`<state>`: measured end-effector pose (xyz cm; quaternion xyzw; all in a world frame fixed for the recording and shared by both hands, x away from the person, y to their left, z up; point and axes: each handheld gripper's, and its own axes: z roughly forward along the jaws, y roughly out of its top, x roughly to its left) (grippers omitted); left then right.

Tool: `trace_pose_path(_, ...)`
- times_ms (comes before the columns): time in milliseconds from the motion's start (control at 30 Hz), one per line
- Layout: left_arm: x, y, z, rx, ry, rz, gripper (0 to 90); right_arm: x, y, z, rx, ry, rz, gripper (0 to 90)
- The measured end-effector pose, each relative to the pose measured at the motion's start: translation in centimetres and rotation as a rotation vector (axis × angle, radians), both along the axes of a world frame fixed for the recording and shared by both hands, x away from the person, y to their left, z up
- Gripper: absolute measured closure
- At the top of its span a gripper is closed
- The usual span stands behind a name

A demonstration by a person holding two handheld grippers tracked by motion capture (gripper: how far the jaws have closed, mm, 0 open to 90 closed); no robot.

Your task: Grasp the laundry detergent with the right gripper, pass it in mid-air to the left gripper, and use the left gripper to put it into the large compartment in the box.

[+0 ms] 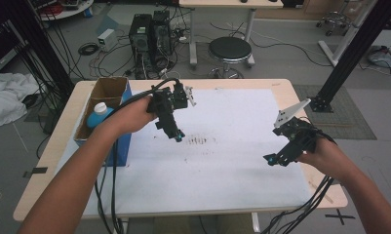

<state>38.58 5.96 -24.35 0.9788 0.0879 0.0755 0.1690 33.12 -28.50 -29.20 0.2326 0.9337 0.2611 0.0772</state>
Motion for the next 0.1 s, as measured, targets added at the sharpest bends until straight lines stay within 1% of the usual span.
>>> trace_pose_path(100,-0.14,0.10,-0.02,-0.001,0.000,-0.001,4.3,-0.06,-0.06,0.00,0.003,-0.003,-0.005,1.0)
